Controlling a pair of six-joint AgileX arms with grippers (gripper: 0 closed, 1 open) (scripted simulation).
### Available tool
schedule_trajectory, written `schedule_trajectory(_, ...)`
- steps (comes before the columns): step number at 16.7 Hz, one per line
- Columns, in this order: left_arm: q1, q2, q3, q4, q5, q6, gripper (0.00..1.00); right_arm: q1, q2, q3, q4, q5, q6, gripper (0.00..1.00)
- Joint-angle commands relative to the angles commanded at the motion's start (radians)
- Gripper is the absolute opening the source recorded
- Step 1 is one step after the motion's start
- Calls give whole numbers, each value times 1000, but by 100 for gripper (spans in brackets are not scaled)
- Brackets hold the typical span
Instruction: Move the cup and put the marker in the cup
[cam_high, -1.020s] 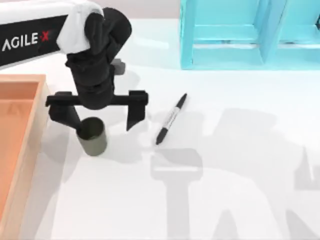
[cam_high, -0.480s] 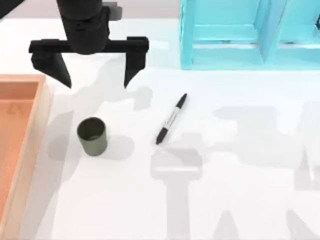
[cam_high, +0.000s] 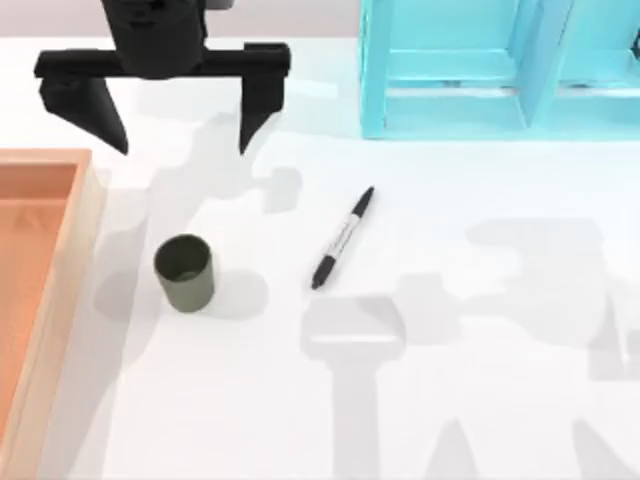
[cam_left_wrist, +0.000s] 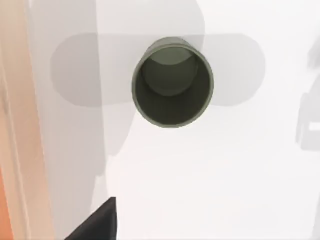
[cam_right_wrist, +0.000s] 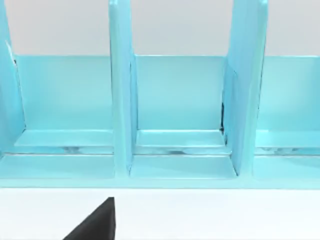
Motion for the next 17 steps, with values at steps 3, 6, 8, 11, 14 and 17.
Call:
schedule_trajectory(3, -27, 40, 25, 20, -20, 14, 100, 0, 0, 0, 0, 0, 0, 100)
schedule_trajectory(6, -110, 174, 94, 86, -80, 62, 100, 0, 0, 0, 0, 0, 0, 100)
schedule_trajectory(8, -180, 299, 147, 141, -129, 104, 100, 0, 0, 0, 0, 0, 0, 100)
schedule_trajectory(11, -268, 423, 211, 215, -191, 159, 100, 0, 0, 0, 0, 0, 0, 100)
schedule_trajectory(14, -294, 455, 227, 237, -209, 176, 100, 0, 0, 0, 0, 0, 0, 100)
schedule_trajectory(17, -290, 455, 224, 235, -206, 174, 100, 0, 0, 0, 0, 0, 0, 100)
